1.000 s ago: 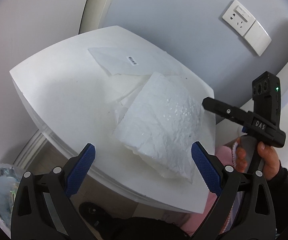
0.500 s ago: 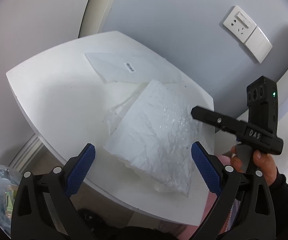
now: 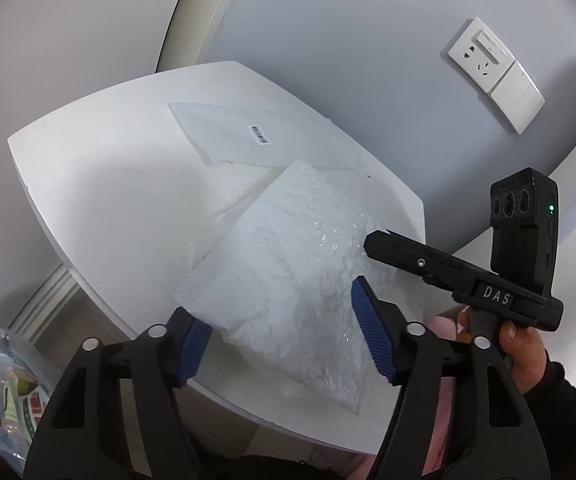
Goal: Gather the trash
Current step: 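Close the left tool on the edge of the bubble-wrap sheet, then lift the bubble-wrap sheet off the cabinet with the left tool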
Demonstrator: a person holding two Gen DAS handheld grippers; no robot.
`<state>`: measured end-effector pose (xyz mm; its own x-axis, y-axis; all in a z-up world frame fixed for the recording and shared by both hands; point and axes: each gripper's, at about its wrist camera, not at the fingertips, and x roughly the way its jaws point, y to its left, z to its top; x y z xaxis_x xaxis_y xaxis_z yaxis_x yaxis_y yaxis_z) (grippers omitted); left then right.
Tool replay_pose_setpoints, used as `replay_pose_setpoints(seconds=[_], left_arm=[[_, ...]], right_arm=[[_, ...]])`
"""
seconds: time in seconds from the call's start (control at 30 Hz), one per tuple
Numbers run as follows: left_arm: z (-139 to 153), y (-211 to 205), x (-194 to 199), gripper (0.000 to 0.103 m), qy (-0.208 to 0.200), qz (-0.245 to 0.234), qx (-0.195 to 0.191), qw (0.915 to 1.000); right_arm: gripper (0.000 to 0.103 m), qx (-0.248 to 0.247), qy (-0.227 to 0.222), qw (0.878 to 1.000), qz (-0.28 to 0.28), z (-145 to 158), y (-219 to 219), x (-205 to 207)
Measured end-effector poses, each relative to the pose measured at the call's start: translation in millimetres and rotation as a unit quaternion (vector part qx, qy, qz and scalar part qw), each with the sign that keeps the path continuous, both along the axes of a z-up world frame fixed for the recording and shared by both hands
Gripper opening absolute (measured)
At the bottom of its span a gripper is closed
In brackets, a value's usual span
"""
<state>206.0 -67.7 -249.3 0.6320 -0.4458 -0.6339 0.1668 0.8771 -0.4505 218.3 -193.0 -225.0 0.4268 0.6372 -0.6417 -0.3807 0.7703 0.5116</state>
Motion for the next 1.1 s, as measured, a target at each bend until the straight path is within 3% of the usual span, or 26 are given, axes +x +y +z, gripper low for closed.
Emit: replay_pose_setpoints(seconds=[0.27, 0.5, 1.1], left_arm=[[-1, 2, -3, 0.027, 0.000, 0.000, -0.003, 1.0000], [4, 0, -8, 0.023, -0.007, 0.001, 0.001, 1.0000], [35, 31, -49, 0.023, -0.041, 0.023, -0.001, 0.9989]], right_arm=[[0.036, -0.005, 0.006, 1.000, -0.019, -2, -7, 0], [0.027, -0.022, -0.005, 0.999, -0.023, 3, -4, -5], [0.026, -0.034, -0.065, 0.997, -0.004, 60, 25, -32]])
